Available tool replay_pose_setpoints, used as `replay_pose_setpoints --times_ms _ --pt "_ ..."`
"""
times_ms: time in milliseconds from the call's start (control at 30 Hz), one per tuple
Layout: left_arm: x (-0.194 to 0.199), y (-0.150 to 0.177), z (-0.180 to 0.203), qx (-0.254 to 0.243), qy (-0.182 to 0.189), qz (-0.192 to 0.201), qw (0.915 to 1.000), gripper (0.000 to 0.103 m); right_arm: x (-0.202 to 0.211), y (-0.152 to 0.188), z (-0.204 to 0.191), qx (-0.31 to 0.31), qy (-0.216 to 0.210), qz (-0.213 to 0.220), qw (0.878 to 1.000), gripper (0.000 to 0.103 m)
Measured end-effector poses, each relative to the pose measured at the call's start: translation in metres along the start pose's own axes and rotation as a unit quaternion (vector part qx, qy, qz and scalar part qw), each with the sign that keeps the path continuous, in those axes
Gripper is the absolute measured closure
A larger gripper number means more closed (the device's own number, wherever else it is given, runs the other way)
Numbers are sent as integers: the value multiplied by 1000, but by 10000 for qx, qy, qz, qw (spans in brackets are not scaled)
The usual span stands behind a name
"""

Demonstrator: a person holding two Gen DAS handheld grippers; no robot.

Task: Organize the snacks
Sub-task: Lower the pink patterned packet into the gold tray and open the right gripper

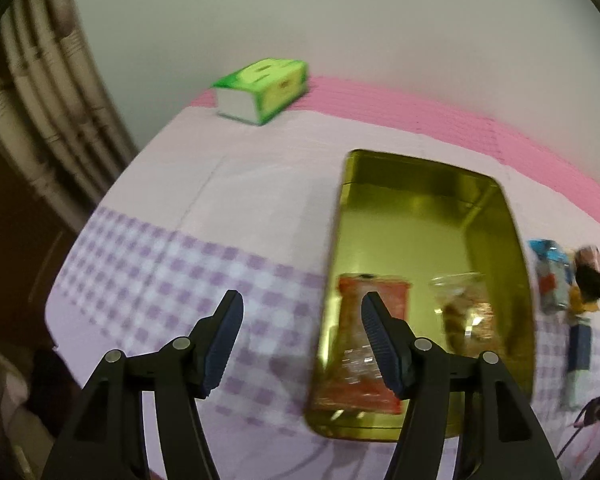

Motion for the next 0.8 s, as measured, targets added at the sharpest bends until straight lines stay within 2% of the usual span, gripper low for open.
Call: replay_pose_setpoints --times_ms 233,400,567,800 --pt "-6 2 -27 392 -205 -83 9990 41 -35 -31 -54 513 -373 -180 9978 76" --pt "-10 1 -35 534 -279 -87 9981 40 -66 -51 -78 929 -319 -330 9946 76" --pt "-14 1 -39 628 -289 -159 9975 40 -92 -60 -86 1028 -259 -542 9929 76" --pt "-17 0 -42 729 -258 -208 9968 40 -114 -57 -97 1290 -161 -759 9886 76"
Point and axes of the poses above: each gripper's, at about its wrist camera, not at the fingertips, and x roughly against the way its jaws point, z to its right, y to its underside, the point moved 4 cm from there along -x, roughly the way its jaws point
